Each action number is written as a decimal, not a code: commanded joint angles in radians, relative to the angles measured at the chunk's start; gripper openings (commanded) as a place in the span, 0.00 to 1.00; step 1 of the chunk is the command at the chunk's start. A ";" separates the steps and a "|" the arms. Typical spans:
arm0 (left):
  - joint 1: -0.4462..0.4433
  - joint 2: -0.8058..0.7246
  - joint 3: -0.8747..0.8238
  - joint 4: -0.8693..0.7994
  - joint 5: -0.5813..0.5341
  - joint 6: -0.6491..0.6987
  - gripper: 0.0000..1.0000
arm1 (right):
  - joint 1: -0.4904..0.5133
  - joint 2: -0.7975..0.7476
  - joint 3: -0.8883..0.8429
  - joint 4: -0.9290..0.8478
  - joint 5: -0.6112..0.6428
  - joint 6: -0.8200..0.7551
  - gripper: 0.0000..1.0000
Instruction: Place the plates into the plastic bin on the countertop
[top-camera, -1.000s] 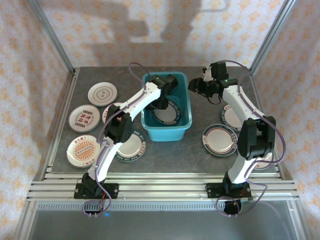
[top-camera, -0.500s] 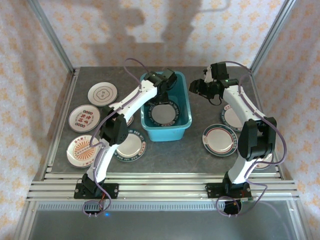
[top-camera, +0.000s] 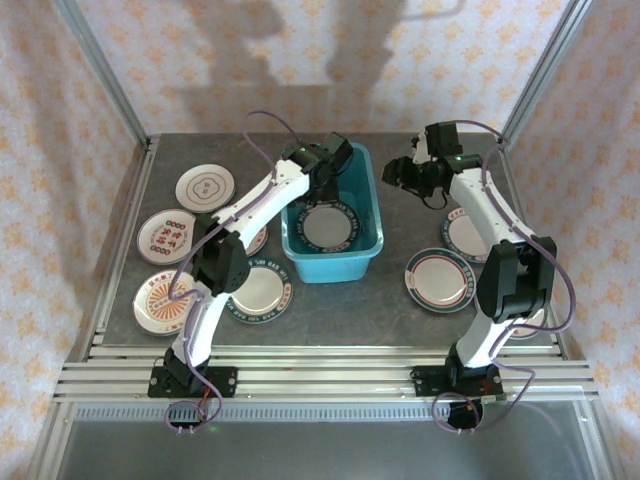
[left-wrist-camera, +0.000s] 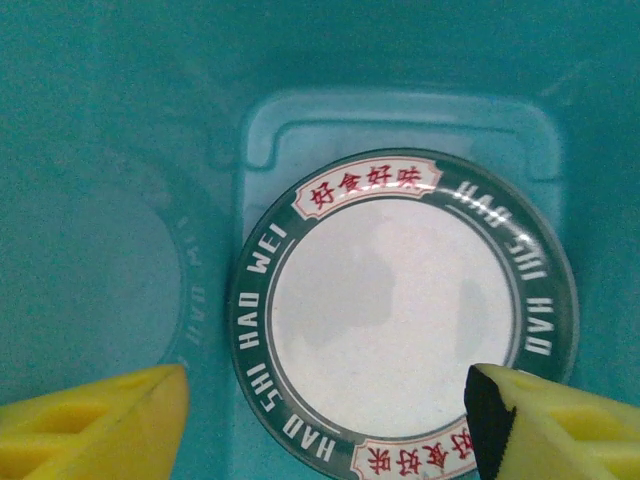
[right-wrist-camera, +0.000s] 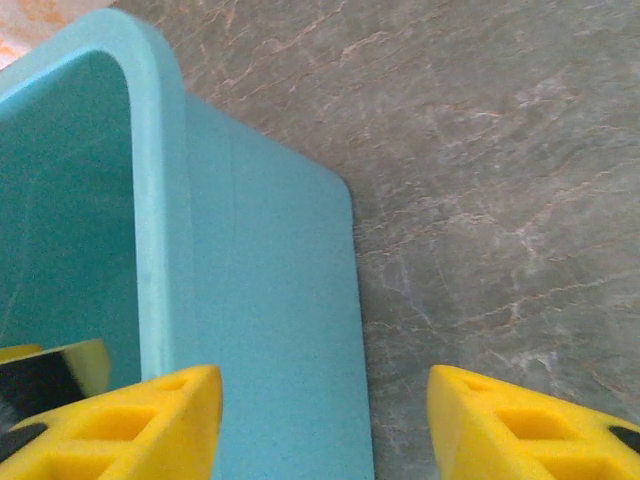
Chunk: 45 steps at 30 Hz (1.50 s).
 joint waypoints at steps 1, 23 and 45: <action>-0.009 -0.129 -0.043 0.109 -0.034 0.071 0.76 | -0.053 -0.060 0.047 -0.072 0.048 -0.021 0.56; 0.118 -0.346 -0.205 0.316 0.317 0.260 0.76 | -0.372 -0.201 -0.230 -0.160 0.167 0.044 0.58; 0.326 -0.297 -0.262 0.347 0.468 0.292 0.75 | 0.237 -0.079 0.124 -0.359 0.236 -0.010 0.57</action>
